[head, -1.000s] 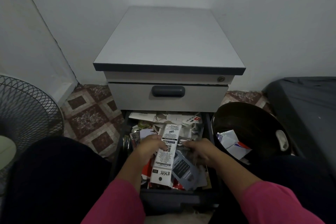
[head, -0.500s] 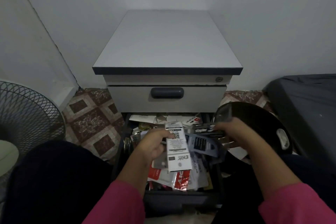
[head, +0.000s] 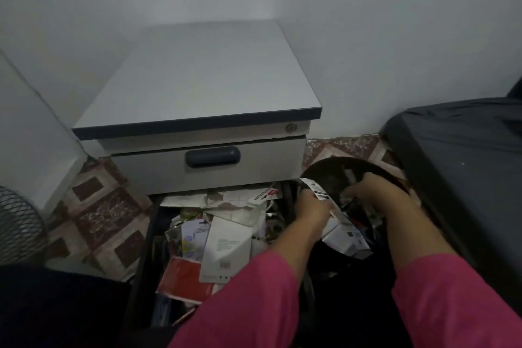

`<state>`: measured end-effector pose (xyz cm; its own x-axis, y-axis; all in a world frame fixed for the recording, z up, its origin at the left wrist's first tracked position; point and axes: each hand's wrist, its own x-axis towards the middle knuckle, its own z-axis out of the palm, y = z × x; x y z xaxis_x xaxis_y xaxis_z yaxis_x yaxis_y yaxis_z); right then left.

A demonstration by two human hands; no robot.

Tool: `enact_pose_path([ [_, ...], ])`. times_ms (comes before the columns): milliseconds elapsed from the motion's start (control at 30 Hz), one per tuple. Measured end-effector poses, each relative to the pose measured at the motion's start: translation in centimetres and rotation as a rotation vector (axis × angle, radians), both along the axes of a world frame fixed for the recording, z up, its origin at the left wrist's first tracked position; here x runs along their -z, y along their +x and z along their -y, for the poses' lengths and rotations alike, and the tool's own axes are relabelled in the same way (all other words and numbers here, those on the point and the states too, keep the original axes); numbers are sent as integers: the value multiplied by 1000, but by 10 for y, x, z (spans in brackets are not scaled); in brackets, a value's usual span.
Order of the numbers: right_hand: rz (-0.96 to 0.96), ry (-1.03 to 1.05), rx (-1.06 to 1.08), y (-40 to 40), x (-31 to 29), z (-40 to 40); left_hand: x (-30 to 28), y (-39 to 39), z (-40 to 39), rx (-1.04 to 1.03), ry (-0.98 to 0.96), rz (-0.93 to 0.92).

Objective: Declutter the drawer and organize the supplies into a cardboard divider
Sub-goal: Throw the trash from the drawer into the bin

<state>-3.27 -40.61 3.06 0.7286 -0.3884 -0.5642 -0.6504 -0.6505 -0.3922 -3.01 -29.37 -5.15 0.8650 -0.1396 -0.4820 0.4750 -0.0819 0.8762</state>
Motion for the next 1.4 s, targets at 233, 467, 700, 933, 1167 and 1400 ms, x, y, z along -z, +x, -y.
enact_pose_path([
  [233, 86, 57, -18, 8, 6, 1, 6, 9, -1, 109, 45, -28],
  [467, 77, 35, -151, 8, 14, -21, -8, -11, -93, 53, 28, 71],
  [700, -70, 224, -223, 2, 25, -71, 9, -21, -209, -80, 350, 71],
  [933, -248, 166, -346, -28, 55, -128, 35, -34, -242, 73, 812, 164],
  [1167, -167, 31, -544, -58, 75, -159, 59, -54, -225, 187, 981, 184],
  [1400, -122, 65, -576, -64, 94, -163, 55, -44, -230, 131, 635, -36],
])
